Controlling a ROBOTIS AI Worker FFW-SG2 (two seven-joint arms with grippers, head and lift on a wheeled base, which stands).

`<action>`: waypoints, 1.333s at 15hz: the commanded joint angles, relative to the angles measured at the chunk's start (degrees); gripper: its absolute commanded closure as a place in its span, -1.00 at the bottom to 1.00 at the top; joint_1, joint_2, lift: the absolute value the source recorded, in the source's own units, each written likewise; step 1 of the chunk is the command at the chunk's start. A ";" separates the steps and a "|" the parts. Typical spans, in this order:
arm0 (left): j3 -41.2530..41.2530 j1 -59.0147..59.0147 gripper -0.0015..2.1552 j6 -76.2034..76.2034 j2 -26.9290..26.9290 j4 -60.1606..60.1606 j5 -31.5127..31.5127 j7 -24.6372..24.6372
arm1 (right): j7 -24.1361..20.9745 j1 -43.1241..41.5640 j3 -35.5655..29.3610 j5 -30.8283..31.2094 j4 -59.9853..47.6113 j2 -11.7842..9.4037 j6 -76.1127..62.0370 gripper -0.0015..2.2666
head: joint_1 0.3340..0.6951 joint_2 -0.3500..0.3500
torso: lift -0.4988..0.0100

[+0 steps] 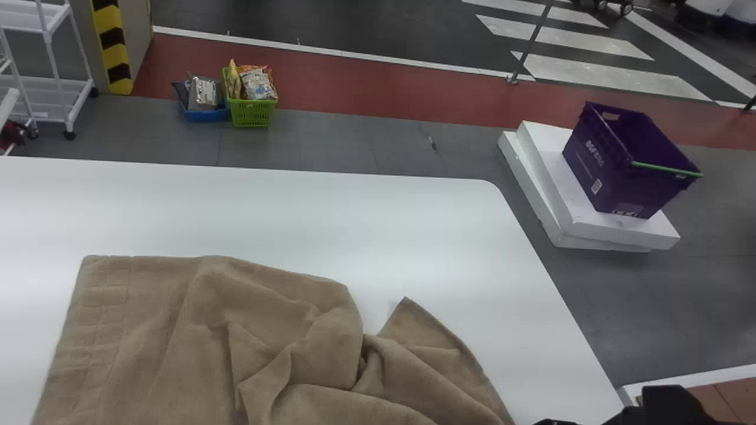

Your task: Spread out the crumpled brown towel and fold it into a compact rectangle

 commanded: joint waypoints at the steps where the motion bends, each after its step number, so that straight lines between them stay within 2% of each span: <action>1: -0.39 -0.17 -0.67 -0.10 -0.15 0.38 -0.96 0.42 | 0.19 0.00 0.00 -0.23 0.00 0.01 0.19 0.04 | 1.00 -0.89 | 0.46; 5: -0.48 -0.96 -0.57 -0.10 -0.15 1.26 -2.63 1.12 | 0.19 0.00 -0.18 -0.58 0.09 -0.08 0.19 0.04 | 1.00 -0.88 | 0.46; 6: -0.48 -1.14 -0.44 -0.10 -0.15 1.61 -2.89 1.12 | 0.19 0.00 -0.18 -0.58 0.09 0.01 0.19 0.04 | 1.00 -0.88 | 0.46; 13: -0.39 -1.14 -0.44 0.07 -0.15 1.79 -4.21 1.30 | 0.19 -0.35 -0.09 -0.58 0.09 0.01 0.36 0.04 | 1.00 -0.84 | 0.46; 15: -0.48 -1.31 -0.29 0.07 -0.15 1.96 -4.47 1.30 | 0.19 -0.44 -0.09 -0.67 0.09 0.01 0.54 0.04 | 1.00 -0.84 | 0.46; 17: -0.48 -1.40 -0.29 -0.10 -0.15 2.23 -4.47 1.30 | 0.19 -0.44 -0.09 -0.67 0.09 0.18 0.54 0.04 | 1.00 -0.84 | 0.46; 19: -0.30 -1.67 0.21 0.07 -0.15 2.23 -4.38 1.48 | 0.19 -0.44 -0.09 -0.67 0.00 0.18 0.54 0.04 | 1.00 -0.84 | 0.46; 20: -0.21 -1.75 0.21 0.07 -0.15 2.14 -4.30 1.74 | 0.19 -0.44 -0.18 -0.67 0.00 0.27 0.72 0.04 | 1.00 -0.83 | 0.46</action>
